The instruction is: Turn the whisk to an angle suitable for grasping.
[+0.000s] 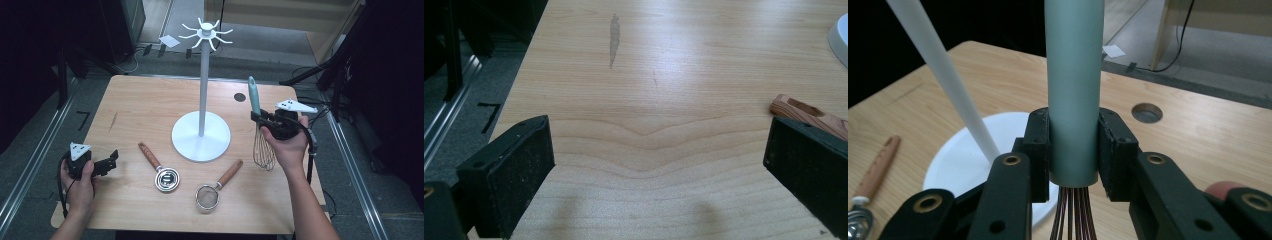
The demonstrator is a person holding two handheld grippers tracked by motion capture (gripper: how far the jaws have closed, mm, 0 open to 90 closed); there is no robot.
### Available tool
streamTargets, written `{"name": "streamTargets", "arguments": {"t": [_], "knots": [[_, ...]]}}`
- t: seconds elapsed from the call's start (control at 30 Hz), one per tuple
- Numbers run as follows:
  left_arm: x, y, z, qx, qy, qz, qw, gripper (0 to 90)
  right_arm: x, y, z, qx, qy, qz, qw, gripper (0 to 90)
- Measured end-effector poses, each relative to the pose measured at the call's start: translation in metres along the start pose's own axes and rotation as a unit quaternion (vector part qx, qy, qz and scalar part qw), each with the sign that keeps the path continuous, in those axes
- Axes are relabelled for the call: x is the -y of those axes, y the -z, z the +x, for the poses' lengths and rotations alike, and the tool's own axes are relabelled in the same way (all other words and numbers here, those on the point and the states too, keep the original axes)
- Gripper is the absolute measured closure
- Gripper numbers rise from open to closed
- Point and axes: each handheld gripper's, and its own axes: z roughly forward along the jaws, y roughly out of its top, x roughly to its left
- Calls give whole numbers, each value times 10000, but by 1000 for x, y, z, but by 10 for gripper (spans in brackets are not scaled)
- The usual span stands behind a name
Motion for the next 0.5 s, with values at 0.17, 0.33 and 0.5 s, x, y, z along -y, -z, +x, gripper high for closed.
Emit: {"name": "streamTargets", "arguments": {"t": [0.17,0.33,0.5], "knots": [[0,0,0,-2,6,-8,10000,2,-7,6,11,-158,39,-254,9995,713],[0,0,0,-2,5,-9,10000,2,-9,9,19,-223,121,-414,9988,713],[1,1,0,11,25,-19,10000,2,-13,11,25,-313,155,-573,9977,713]]}}
